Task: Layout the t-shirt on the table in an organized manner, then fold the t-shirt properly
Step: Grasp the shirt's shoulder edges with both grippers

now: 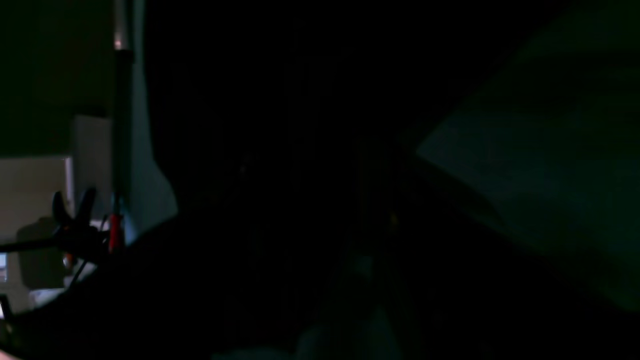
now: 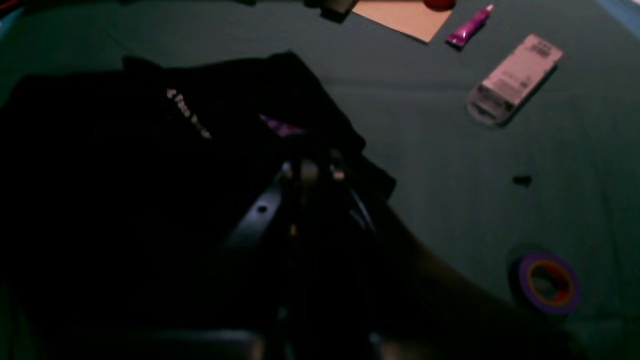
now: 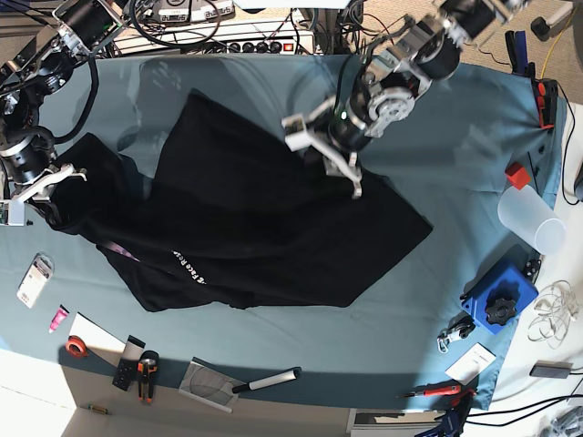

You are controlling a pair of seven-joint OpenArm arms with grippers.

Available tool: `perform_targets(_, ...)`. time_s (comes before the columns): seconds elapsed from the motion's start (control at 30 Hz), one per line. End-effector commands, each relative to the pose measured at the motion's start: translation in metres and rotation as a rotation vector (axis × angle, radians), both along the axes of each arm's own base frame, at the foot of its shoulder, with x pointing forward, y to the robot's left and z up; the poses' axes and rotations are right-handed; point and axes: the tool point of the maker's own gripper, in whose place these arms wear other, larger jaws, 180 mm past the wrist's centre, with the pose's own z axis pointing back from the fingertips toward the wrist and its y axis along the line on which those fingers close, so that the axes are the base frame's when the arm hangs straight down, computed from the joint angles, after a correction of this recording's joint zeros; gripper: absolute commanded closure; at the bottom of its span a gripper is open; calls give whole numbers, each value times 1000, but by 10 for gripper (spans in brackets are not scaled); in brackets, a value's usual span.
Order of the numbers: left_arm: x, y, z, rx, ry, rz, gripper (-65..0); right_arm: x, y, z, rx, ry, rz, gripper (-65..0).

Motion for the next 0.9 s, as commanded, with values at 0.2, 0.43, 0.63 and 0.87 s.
perform_targets(0.2,39,55,33,-59,-168,412,0,6,-1,20,-16,-70,13,0)
perform_targets(0.43,45,89,75,-49,-251,640,0,8,7,25,22,-102,45,0)
perform_targets(0.63,48,132,102,-70,-294,794,0,-1,28,13,113,-51,120,0)
perform_targets(0.87,60,197,94,-159,-195,841,0,-25,59,-1,220,0,222,0)
